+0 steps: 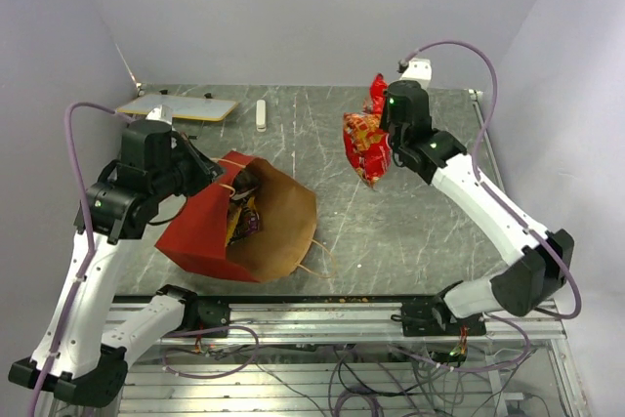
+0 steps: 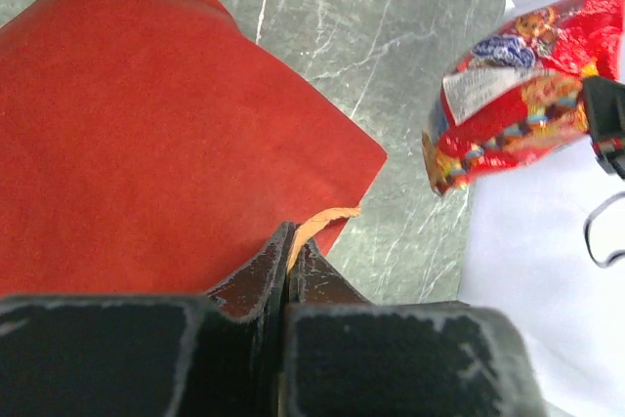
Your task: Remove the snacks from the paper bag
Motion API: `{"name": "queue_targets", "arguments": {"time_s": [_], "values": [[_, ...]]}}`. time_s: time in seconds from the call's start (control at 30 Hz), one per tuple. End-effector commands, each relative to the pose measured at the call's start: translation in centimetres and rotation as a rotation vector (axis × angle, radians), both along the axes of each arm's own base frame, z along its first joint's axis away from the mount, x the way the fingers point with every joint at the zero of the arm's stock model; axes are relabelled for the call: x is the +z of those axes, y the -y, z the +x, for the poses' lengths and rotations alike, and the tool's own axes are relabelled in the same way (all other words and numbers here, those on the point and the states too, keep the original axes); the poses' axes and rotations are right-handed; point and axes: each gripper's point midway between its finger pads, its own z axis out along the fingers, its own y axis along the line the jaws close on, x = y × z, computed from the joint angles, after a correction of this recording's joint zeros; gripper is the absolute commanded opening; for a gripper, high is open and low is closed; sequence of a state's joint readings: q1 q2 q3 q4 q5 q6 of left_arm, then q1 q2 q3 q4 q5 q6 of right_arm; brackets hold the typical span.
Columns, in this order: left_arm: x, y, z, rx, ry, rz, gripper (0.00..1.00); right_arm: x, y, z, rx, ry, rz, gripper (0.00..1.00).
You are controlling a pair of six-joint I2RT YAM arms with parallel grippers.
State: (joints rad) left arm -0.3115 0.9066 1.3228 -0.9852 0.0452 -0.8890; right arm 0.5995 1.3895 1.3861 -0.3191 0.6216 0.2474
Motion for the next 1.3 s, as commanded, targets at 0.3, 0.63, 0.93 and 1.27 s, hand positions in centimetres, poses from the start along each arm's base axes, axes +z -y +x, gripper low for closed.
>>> {"name": "queue_targets", "arguments": {"time_s": [0.3, 0.63, 0.93, 1.27], "values": [[-0.5, 1.8, -2.2, -0.217, 0.005, 0.038, 0.07, -10.8, 15.9, 6.7, -0.437, -0.162, -0.018, 0.00], [1.6, -0.7, -0.6, -0.247, 0.097, 0.288, 0.07, -16.2, 23.2, 6.7, -0.590, -0.307, -0.055, 0.00], [2.0, -0.9, 0.3, -0.281, 0.112, 0.350, 0.07, -24.0, 19.1, 7.2, -0.495, -0.475, 0.047, 0.00], [1.6, -0.8, -0.6, -0.168, 0.097, 0.212, 0.07, -26.7, 13.8, 7.2, -0.362, -0.519, 0.053, 0.07]]}}
